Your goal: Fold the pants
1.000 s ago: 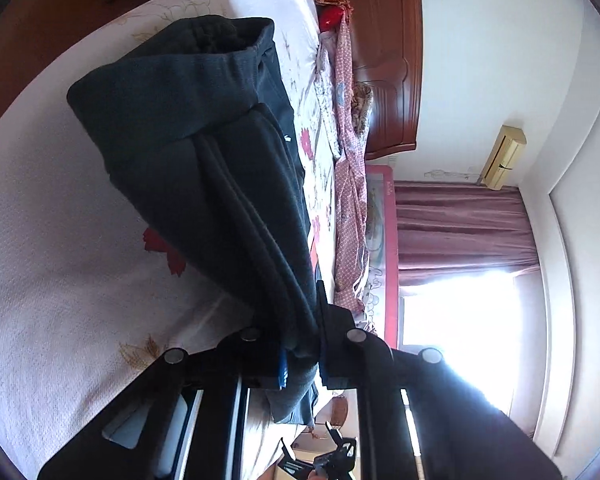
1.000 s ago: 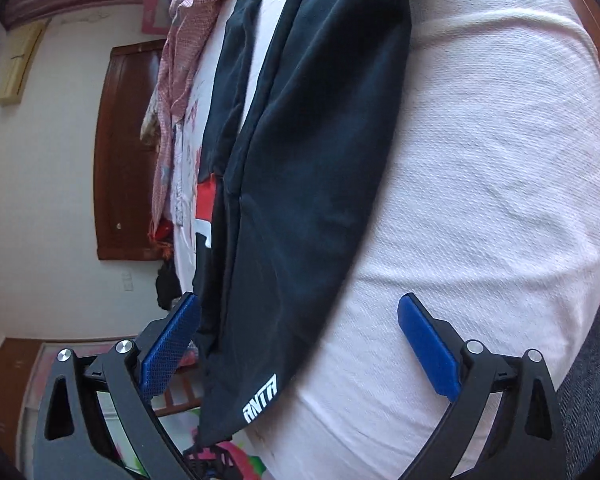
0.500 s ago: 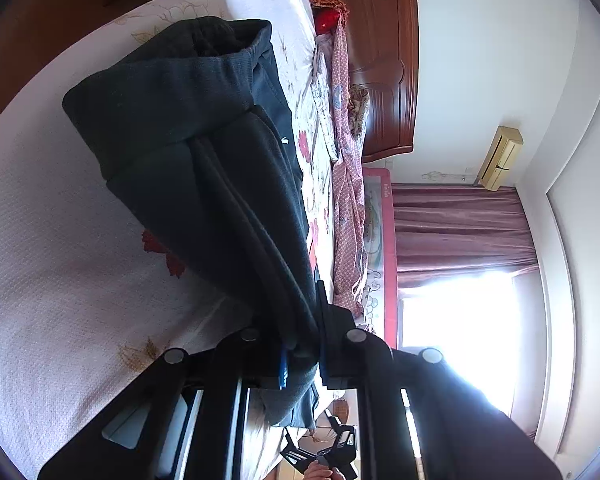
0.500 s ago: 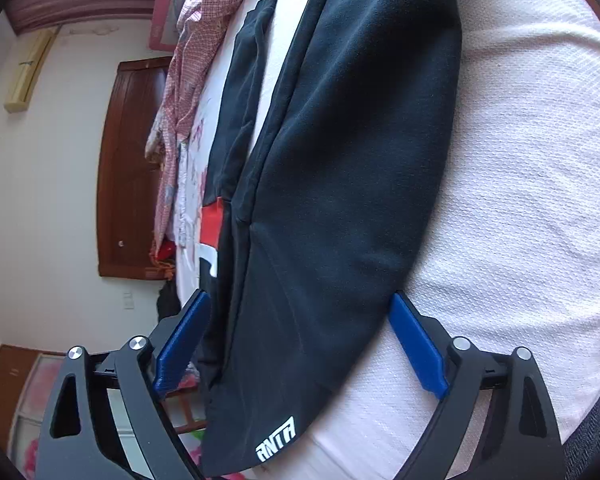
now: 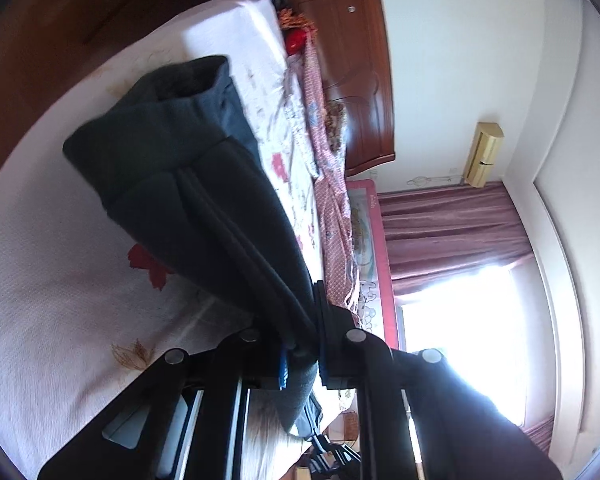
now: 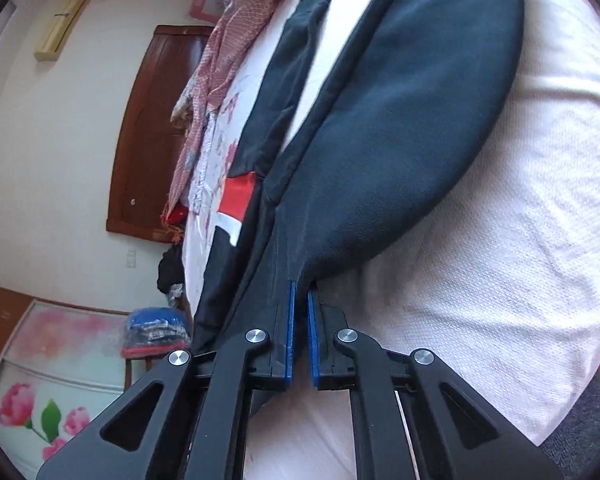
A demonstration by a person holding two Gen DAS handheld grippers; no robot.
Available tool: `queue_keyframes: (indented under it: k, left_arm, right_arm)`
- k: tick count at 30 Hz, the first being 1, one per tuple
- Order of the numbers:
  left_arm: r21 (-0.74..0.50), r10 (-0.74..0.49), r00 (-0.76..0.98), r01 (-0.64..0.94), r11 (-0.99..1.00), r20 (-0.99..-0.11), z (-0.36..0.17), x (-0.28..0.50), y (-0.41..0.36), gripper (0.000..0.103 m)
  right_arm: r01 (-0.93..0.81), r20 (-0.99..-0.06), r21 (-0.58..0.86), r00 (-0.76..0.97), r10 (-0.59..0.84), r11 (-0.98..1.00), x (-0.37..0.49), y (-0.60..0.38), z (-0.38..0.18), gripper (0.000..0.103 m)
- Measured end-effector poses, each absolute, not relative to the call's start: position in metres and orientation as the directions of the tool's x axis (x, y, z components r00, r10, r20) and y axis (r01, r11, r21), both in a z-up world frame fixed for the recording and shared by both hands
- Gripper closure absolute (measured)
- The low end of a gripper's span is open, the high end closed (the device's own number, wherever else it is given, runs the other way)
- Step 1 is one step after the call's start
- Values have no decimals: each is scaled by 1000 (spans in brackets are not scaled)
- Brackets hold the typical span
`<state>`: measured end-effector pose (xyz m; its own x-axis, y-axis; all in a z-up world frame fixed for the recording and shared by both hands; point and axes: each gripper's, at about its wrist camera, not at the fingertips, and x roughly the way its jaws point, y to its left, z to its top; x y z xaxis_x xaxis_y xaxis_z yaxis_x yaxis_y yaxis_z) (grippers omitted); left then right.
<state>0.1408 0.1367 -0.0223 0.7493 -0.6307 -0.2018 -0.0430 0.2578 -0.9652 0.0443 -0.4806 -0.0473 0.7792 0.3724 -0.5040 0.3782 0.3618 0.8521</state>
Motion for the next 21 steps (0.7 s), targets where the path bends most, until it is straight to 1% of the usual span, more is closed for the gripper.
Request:
queue_keyframes:
  k: [2,4,7,9,14,15,16,17,18,19,20,21]
  left_arm:
    - [-964,-630,756,-8,265,-180,-7,123,138,94]
    - [-957,-629,756,11,289,-181,4,101,137,94]
    - [-954,-619,761,1,300,-194,7,57,140,95]
    - [-955,-619,754,-37,294,-220,1,25,142,95]
    - [-908,-595,717,-129,399,-363,-16,-31,143,97]
    - [-891,-588,702,-150,428,-401,-20,-38,142,103]
    - [-878,-584,693,-154,454,-423,-22,-43,142,103]
    - [-832,-550,676,-173,527,-489,-19,-47,142,103]
    - [-792,-513,672,-185,582,-534,-16,-49,141,103]
    - [-774,-495,685,-160,613,-534,-9,-52,142,103]
    - [-762,-487,693,-142,631,-532,-3,-52,142,100]
    - [-748,-489,680,-135,650,-547,-1,-48,140,77]
  right_arm:
    - [360,-500,852,776,384,381,36,-485,-38,101]
    - [346,-500,850,768,400,397,24,-488,-32,101]
    - [346,-513,842,749,419,414,3,-490,-31,101]
    - [353,-530,832,732,428,427,-11,-489,-35,101]
    - [403,-589,798,676,442,447,-35,-486,-61,101]
    - [410,-601,789,669,438,458,-37,-486,-66,101]
    - [420,-615,778,663,428,468,-38,-486,-70,101]
    - [435,-619,778,658,430,454,-40,-489,-76,101]
    - [455,-632,770,639,438,447,-38,-489,-82,101]
    - [476,-652,754,631,421,453,-38,-488,-84,99]
    - [471,-644,759,643,415,450,-40,-486,-82,95]
    - [438,-614,784,651,446,440,-39,-480,-80,94]
